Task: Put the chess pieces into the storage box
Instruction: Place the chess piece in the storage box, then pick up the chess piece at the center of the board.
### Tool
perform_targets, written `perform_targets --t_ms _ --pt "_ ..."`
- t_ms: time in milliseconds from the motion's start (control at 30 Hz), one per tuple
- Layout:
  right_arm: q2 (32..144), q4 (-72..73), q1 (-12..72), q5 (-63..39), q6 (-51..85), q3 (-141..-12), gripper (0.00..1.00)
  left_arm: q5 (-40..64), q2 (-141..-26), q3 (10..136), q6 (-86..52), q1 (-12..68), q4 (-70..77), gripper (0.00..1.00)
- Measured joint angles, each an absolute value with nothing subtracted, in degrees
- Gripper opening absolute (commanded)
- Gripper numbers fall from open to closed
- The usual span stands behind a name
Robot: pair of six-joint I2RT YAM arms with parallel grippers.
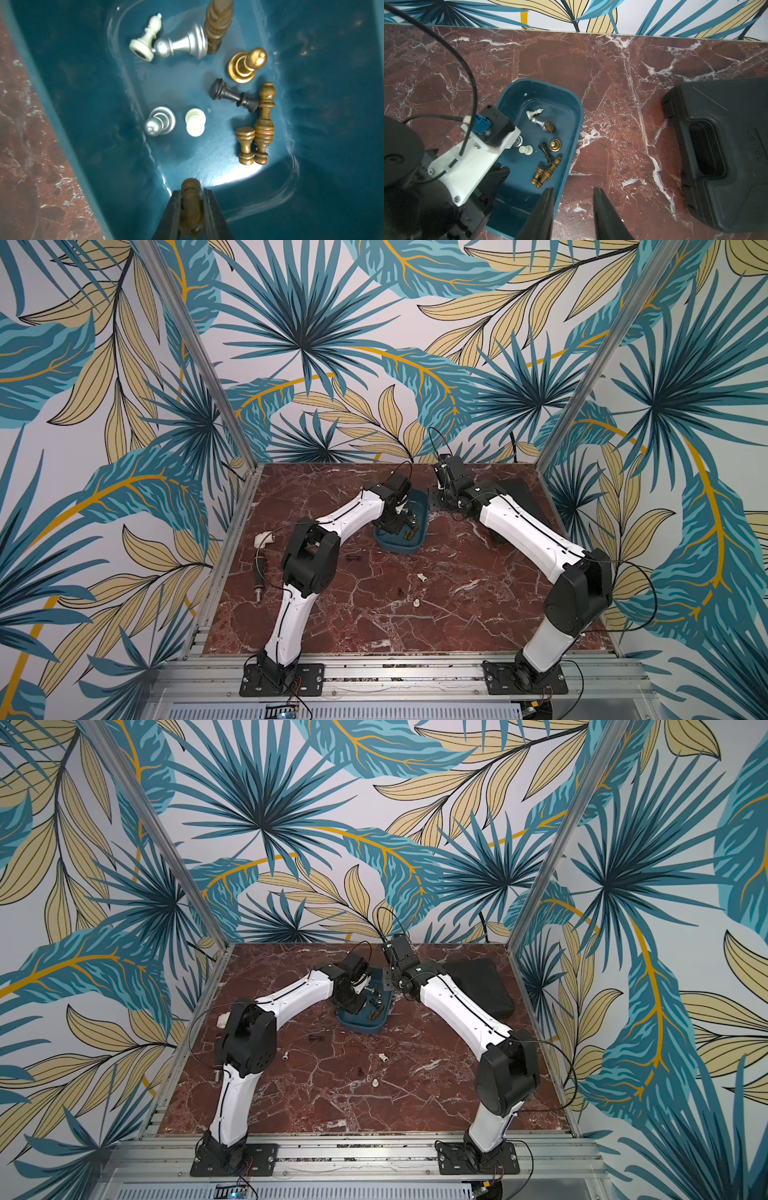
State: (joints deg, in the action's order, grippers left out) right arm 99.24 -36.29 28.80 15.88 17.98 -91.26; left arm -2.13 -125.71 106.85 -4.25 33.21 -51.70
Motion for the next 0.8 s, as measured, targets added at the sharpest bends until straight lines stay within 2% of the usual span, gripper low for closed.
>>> perform_targets --t_ms 67,167,567,800 --pt "99.20 -36.29 28.80 15.99 17.96 -91.22 0.37 -2.13 -125.71 106.85 -4.16 33.15 -51.42 0.28" --pt "98.74 -36.29 28.80 16.27 17.96 -90.59 0.37 -2.13 -125.71 106.85 -3.84 33.15 -50.98 0.35" --pt "95.39 -36.36 28.73 16.67 18.00 -89.17 0.37 -2.52 -124.14 105.43 -3.84 33.15 -49.95 0.35" --pt "85.82 -38.63 29.71 14.26 21.02 -79.68 0.37 -6.48 -110.21 99.57 -4.05 32.88 -47.29 0.35"
